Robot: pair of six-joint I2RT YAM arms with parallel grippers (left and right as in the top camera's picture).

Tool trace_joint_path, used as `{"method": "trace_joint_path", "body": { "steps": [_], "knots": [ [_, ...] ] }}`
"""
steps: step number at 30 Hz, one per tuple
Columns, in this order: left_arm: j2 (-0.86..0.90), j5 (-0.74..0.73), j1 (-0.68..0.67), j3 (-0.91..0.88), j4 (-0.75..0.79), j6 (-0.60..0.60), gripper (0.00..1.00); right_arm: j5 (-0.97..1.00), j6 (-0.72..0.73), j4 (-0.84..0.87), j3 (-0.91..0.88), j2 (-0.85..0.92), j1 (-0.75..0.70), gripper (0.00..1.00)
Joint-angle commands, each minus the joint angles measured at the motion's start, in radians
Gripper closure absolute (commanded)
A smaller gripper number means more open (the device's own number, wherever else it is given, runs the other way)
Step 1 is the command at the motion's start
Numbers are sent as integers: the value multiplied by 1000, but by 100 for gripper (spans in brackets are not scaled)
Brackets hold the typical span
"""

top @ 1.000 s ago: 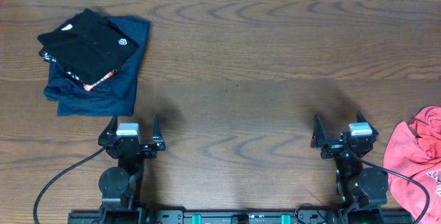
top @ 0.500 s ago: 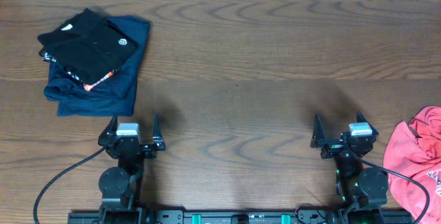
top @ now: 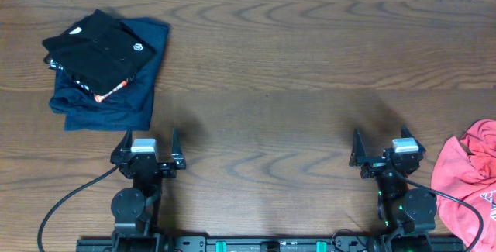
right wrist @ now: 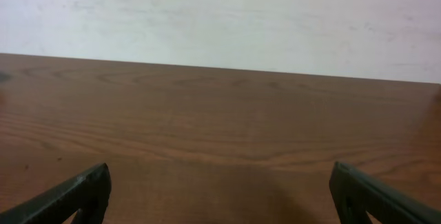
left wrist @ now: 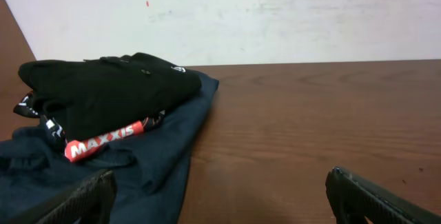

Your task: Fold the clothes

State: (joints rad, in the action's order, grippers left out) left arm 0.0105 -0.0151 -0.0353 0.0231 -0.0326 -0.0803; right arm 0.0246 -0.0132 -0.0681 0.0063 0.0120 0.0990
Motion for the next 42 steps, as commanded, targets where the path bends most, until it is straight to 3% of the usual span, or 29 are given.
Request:
{"method": "trace_joint_path", "body": {
  "steps": [1, 27, 32, 38, 42],
  "knots": [
    [-8, 24, 3, -19, -34, -9, 2, -5, -18, -4, -1, -5, -13, 1],
    [-7, 24, 3, -19, -34, -9, 2, -7, -14, -4, -1, -5, -13, 1],
    [-6, 24, 3, -19, -37, -8, 2, -7, 69, -5, -1, -5, -13, 1],
    [2, 1, 3, -14, -42, 248, 2, -13, 67, -32, 18, -5, -13, 1],
    [42, -138, 3, 31, -50, 251, 2, 30, 64, -119, 67, 7, -13, 1]
  ]
}}
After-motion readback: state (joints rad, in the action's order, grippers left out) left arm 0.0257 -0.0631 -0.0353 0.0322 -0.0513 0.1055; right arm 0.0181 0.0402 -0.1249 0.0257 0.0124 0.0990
